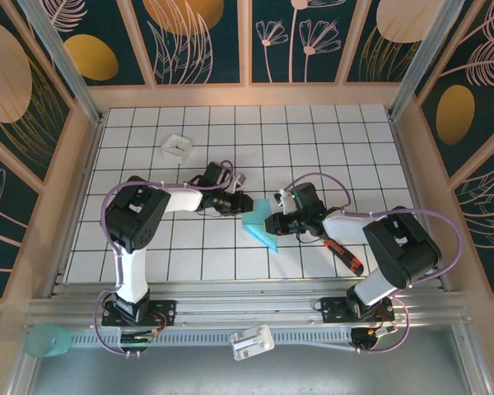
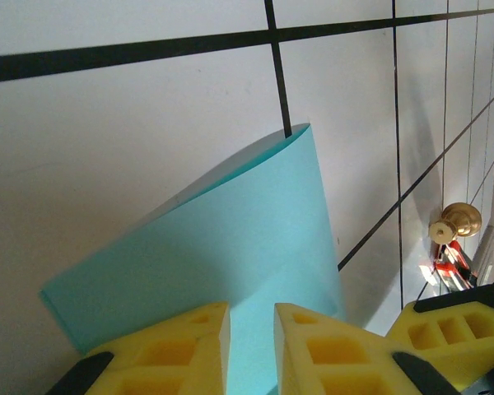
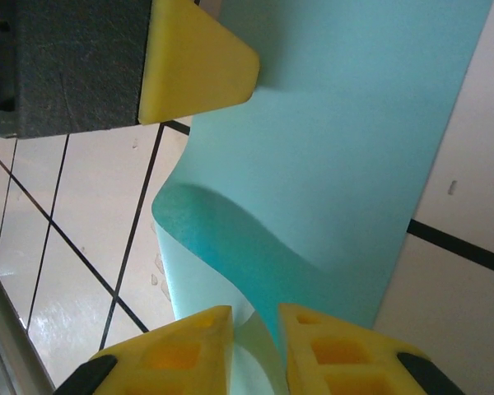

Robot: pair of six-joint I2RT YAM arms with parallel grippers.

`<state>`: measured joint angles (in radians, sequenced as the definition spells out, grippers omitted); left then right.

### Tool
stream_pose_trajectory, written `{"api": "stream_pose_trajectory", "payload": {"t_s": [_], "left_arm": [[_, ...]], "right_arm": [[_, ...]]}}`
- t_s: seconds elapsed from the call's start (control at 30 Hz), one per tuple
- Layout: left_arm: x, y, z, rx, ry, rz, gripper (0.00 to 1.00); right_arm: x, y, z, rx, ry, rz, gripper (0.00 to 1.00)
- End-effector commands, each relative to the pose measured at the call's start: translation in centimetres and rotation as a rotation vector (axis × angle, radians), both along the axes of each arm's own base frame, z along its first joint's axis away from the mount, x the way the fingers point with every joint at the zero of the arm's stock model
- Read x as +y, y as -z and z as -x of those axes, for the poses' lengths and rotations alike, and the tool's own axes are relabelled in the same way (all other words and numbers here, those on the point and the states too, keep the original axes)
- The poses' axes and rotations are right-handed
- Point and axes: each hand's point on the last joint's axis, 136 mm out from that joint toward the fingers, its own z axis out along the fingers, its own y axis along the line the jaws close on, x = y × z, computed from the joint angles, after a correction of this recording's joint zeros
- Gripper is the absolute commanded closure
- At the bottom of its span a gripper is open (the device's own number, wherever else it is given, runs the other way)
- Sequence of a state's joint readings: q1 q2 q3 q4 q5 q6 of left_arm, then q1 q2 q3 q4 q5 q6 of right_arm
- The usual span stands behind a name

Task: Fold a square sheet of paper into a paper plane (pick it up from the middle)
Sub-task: Third fold the triangle at the center of the table.

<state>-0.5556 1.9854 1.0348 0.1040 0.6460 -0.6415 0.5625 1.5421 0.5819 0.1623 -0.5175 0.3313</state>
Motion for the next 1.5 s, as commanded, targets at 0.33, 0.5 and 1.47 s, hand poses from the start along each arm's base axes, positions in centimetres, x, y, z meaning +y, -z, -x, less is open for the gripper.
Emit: {"api": "stream_pose_trajectory", "payload": {"t_s": [0.33, 0.5, 1.47], "left_arm": [[0.8, 3.0, 0.7, 0.039, 0.004, -0.080, 0.78], [0.8, 2.9, 0.7, 0.036, 0.004, -0.079, 0.78], [0.8, 2.9, 0.8, 0.039, 0.004, -0.077, 0.78]], "right_arm": [[0.5, -0.6, -0.7, -0.017, -0.002, -0.037, 0.93], [0.5, 0.0, -0.8, -0.008, -0.008, -0.025, 0.95], [0.6, 0.8, -0.5, 0.015, -0.030, -0.015, 0.97]]}}
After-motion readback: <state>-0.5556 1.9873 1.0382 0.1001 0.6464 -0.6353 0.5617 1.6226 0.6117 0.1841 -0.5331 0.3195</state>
